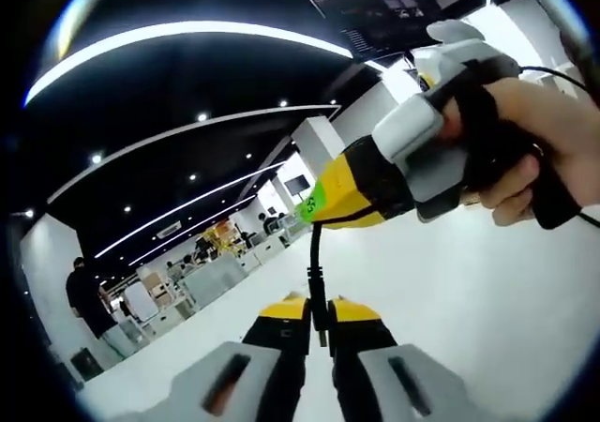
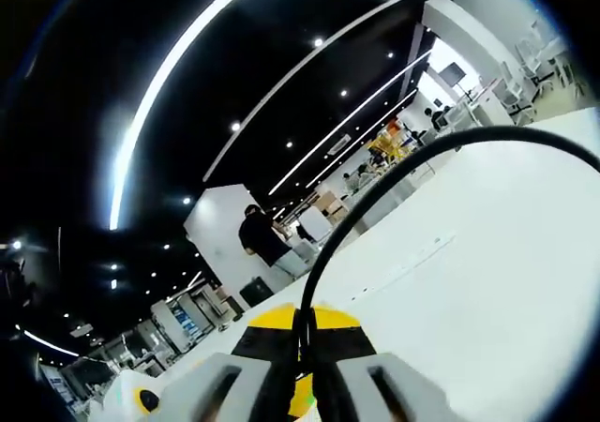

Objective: Find the data cable on the table. Grasp the USB connector end of the cable and insert it into the USB port on the table

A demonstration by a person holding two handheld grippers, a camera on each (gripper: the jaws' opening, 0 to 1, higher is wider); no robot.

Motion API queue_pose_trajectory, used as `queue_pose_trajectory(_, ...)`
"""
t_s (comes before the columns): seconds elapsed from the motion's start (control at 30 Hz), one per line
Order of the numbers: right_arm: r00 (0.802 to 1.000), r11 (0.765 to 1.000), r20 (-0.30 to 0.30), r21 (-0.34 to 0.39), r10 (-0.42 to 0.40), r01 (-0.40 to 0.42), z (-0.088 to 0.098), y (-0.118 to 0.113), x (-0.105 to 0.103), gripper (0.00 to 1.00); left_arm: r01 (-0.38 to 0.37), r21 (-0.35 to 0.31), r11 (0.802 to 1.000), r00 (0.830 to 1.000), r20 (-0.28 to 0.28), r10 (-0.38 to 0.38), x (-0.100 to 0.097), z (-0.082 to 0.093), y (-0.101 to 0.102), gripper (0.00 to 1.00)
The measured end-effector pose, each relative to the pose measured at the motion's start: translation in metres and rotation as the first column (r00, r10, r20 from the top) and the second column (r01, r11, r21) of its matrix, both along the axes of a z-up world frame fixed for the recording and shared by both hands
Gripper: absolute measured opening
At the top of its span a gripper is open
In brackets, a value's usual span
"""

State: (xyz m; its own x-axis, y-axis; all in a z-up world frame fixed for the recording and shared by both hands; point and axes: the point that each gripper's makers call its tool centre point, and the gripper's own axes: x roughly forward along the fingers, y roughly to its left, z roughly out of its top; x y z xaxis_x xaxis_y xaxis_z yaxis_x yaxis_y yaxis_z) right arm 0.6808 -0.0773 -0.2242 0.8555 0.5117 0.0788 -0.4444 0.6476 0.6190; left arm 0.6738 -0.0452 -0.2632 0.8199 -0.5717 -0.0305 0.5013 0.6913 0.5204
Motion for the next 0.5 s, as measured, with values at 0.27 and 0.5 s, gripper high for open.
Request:
queue_pose_trajectory(0.27,1.000,1.000,-0.009,0.025,0.001,0.000,-0.0043,-0.0007,-0.0004,0.06,0.000,-0.010,1.000,1.000,-0.004,0.000,0.0026,-0.0012,0.0023,0.07)
queue_pose_trajectory(0.5,0.997,0.994,0.081,-0.105,-0.015,0.024,-0.0042,0.0021,0.0008,0.10,0.009,-0.034,0.999,1.000,-0.029,-0.010,0.0058,-0.0009,0.0051,0.07)
